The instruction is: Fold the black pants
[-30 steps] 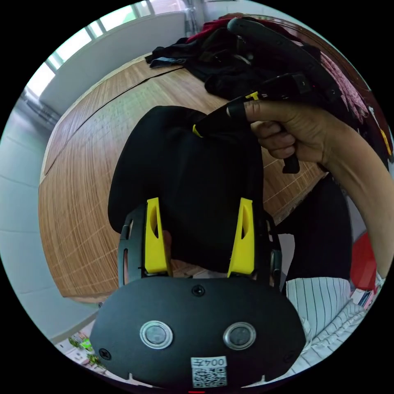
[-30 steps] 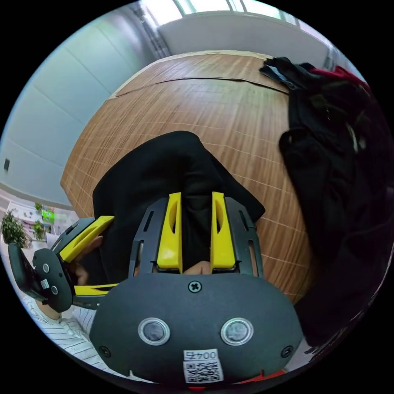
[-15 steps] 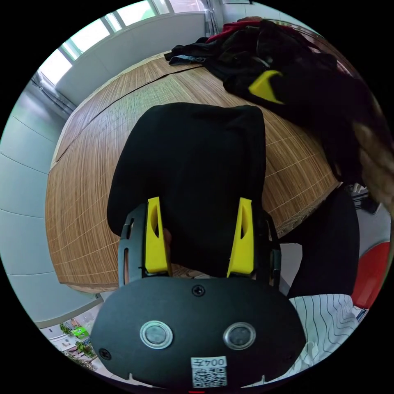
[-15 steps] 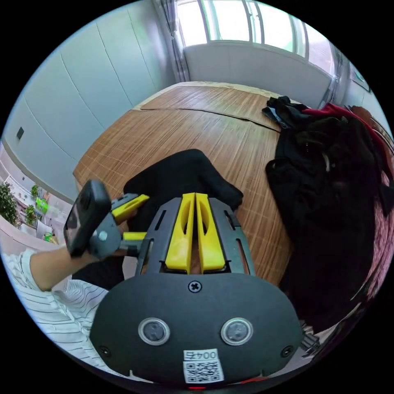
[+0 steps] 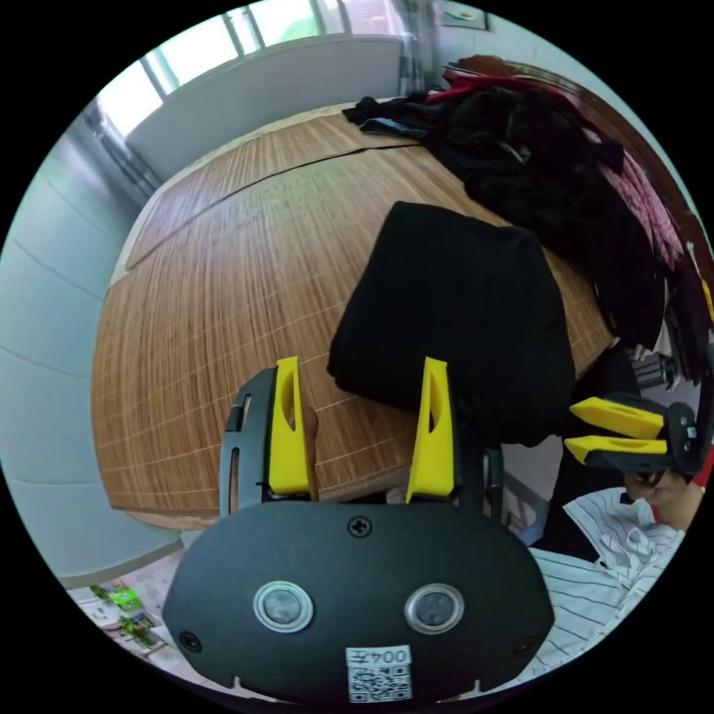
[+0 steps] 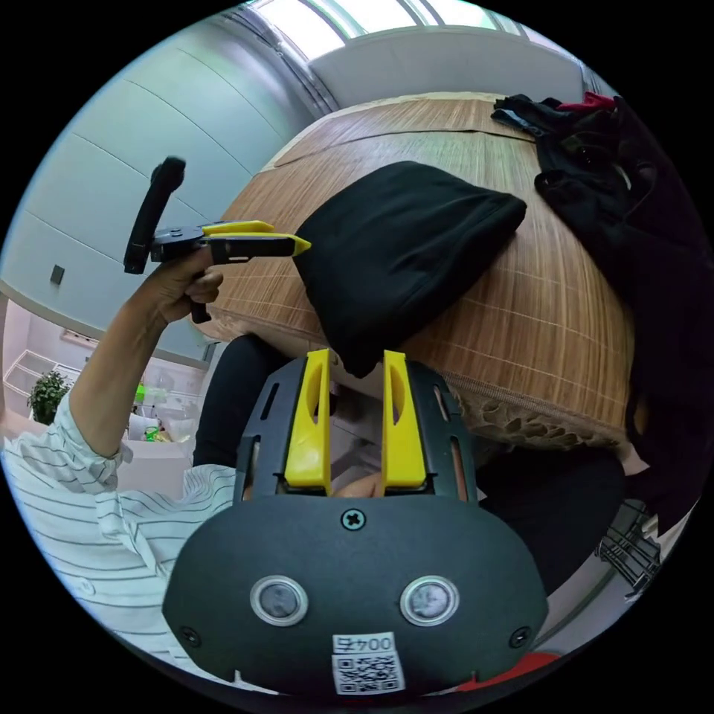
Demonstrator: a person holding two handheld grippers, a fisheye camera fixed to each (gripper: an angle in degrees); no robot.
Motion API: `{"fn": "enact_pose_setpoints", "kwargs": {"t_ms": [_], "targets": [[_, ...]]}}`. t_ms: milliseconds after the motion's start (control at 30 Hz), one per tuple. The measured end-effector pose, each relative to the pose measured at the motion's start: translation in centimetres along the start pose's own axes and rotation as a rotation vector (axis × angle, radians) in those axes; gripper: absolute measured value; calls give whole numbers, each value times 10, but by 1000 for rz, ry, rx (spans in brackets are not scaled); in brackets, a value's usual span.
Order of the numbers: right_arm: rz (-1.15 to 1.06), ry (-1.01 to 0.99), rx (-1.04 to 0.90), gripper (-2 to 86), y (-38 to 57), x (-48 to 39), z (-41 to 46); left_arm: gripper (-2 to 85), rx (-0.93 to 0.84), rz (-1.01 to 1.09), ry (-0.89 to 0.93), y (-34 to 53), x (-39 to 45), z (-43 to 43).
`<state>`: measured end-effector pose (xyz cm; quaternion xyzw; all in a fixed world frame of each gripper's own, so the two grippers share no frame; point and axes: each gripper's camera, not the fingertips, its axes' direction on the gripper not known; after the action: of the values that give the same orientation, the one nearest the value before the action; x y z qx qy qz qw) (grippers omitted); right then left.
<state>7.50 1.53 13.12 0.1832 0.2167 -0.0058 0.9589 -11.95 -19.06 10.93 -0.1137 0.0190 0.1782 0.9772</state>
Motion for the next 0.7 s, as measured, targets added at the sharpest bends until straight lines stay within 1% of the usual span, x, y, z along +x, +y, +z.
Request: {"fn": "enact_pose_setpoints", "kwargs": {"t_ms": [67,133,333,400,533,633,700], "targets": [[30,16,-22,132,-2,-7,12,210,24,-43,20,10,-26,-3],[45,17,-31,135,-4,-11,18,210,26,-39,54,13,-39,-5],[7,96,-42,133,-8,-33,24,202,50,44,111,14,-59,-22],[-6,118,-39,127,-9,-39,25,190,64,44,156,18,-66,-28],[-69,181,-27,73,-8,-51,20,145,72,44,215,30,-72,-40],[-187,263,-24,48,2,-53,9,111,48,78,148,37,-65,-52],[-208,312,-15,45,9,-39,2,98,28,89,164,41,-63,-61]]}}
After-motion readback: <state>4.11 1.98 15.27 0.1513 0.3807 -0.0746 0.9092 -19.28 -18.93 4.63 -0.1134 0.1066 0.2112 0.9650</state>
